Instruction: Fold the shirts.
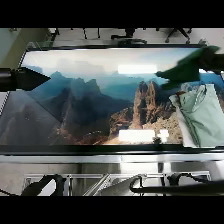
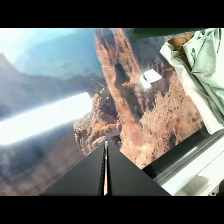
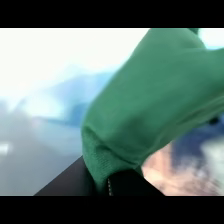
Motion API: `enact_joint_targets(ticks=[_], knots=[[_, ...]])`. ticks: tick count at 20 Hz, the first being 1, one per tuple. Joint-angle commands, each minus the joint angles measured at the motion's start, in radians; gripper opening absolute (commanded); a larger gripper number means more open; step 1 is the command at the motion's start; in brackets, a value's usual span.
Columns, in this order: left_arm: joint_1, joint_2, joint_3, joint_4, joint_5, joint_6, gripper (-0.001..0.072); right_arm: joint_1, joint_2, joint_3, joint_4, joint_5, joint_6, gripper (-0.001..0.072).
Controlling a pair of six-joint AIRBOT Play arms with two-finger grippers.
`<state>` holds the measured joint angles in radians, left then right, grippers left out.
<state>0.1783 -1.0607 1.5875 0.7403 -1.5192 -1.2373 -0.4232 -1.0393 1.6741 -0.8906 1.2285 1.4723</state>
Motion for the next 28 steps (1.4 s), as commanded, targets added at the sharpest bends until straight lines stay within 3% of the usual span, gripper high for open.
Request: enact_joint_targets(ticks=[1, 3, 8, 15, 20, 25, 26, 27, 28], knots=[[0.001, 0.000, 0.000, 0.000, -0.007, 0.000, 0.0018, -0.288, 0.063, 0.001, -0.015, 0.254, 0.076, 0.0013], [0.001, 0.000, 0.000, 0.000, -0.007, 0.000, 0.0017, -0.361, 0.088, -0.001, -0.060, 0.291, 0.136, 0.0013], [-0.033, -0.004, 0.000, -0.001, -0.011, 0.000, 0.0018, -0.367, 0.129, -0.001, -0.188, 0.247, 0.153, 0.0012], [-0.123, -0.005, -0.001, 0.000, 0.021, 0.022, 0.0017, -0.367, 0.156, -0.032, -0.493, 0.394, 0.282, 0.0012], [-0.197, -0.005, -0.001, 0.001, 0.026, 0.052, 0.0017, -0.367, 0.245, -0.377, -0.512, 0.372, 0.362, 0.0013], [-0.225, -0.005, -0.001, 0.001, 0.030, 0.070, 0.0018, -0.367, 0.267, -0.683, -0.505, 0.218, 0.403, 0.0022], [-0.225, -0.005, -0.001, 0.001, 0.031, 0.070, 0.0018, -0.367, 0.256, -0.708, -0.502, 0.198, 0.402, 0.0118], [-0.225, -0.006, -0.001, 0.001, 0.038, 0.070, 0.0018, -0.367, 0.241, -0.714, -0.505, 0.200, 0.401, 0.0415], [-0.225, -0.007, -0.001, 0.001, 0.045, 0.070, 0.0018, -0.367, 0.229, -0.709, -0.505, 0.208, 0.392, 0.0662]])
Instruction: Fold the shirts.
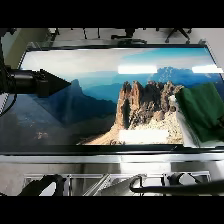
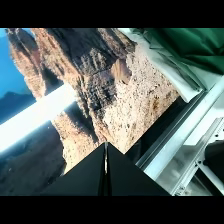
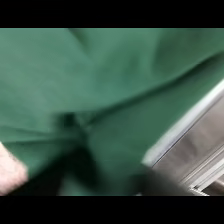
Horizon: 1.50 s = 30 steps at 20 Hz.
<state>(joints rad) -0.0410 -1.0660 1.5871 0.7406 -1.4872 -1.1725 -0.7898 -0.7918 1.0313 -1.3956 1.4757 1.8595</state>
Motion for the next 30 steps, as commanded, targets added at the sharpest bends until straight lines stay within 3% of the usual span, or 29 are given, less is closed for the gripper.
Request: enact_joint_targets(ticks=[1, 4, 9, 10, 12, 13, 14, 16, 20, 25, 30], knots=[[-0.005, -0.002, 0.000, 0.001, 0.016, 0.005, 0.0018, 0.000, -0.022, -0.049, -0.004, -0.025, -0.024, 0.0680], [-0.005, -0.002, 0.000, 0.002, 0.023, 0.005, 0.0018, 0.000, -0.022, 0.098, -0.025, 0.015, -0.117, 0.0680], [-0.005, -0.002, 0.001, 0.000, 0.051, 0.005, 0.0018, 0.001, -0.040, 0.472, 0.006, 0.018, -0.189, 0.0679], [-0.005, -0.002, 0.001, 0.000, 0.051, 0.005, 0.0018, 0.001, -0.038, 0.514, 0.039, 0.017, -0.189, 0.0650], [-0.005, 0.002, 0.000, 0.002, 0.051, 0.005, 0.0018, 0.001, -0.031, 0.541, 0.157, 0.014, -0.188, 0.0535], [0.001, 0.003, 0.000, 0.000, 0.050, 0.005, 0.0017, 0.002, -0.031, 0.541, 0.233, 0.021, -0.188, 0.0362], [0.008, 0.005, 0.000, 0.000, 0.050, 0.005, 0.0016, 0.007, -0.032, 0.537, 0.320, 0.026, -0.204, 0.0037], [0.011, 0.011, -0.015, 0.000, 0.051, 0.000, 0.0014, 0.041, -0.031, 0.521, 0.422, 0.024, -0.264, 0.0015], [-0.007, 0.128, -0.265, 0.002, 0.121, -0.003, 0.0014, 0.154, 0.019, 0.401, 0.421, 0.006, -0.330, 0.0015], [-0.025, 0.319, -0.668, 0.001, 0.207, -0.003, 0.0014, 0.394, 0.241, -0.006, 0.428, -0.127, -0.387, 0.0015], [-0.024, 0.423, -0.873, 0.001, 0.226, -0.003, 0.0014, 0.568, 0.401, -0.312, 0.428, -0.267, -0.399, 0.0016]])
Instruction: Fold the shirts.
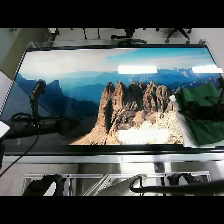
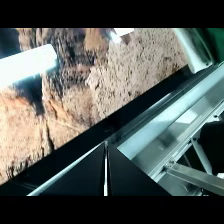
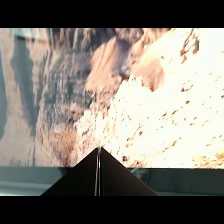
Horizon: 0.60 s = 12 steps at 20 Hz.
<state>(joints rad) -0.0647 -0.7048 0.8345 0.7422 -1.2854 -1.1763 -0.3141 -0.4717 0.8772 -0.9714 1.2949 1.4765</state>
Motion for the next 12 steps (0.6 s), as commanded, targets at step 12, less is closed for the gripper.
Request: enact_joint_targets(ticks=[12], knots=[[-0.001, 0.166, -0.185, -0.002, 0.059, 0.001, 0.0016, 0.110, 0.097, -0.193, 0.019, -0.072, -0.034, 0.0015]])
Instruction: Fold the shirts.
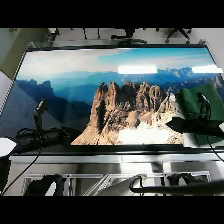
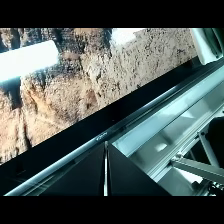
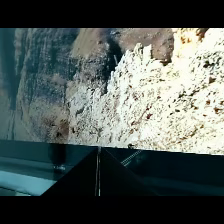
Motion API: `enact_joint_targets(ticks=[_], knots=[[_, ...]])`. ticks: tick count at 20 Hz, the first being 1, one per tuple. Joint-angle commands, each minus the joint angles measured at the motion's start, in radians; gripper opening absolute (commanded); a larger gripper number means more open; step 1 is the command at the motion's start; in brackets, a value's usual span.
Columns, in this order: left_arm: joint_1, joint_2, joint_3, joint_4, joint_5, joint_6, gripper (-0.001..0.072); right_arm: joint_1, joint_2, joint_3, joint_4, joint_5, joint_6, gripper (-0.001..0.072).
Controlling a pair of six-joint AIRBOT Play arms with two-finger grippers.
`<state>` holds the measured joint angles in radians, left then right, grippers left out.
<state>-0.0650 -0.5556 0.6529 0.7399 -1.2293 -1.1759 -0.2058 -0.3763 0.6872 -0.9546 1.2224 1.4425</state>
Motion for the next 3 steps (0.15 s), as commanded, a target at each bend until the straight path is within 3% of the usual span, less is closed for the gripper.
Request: enact_joint_targets(ticks=[1, 3], knots=[[-0.001, 0.016, -0.004, 0.001, 0.002, 0.000, 0.0016, 0.002, 0.002, -0.003, 0.002, 0.000, 0.000, 0.0016], [0.000, 0.016, -0.004, 0.001, 0.002, 0.000, 0.0016, 0.002, 0.002, -0.003, 0.002, 0.000, 0.000, 0.0016]])
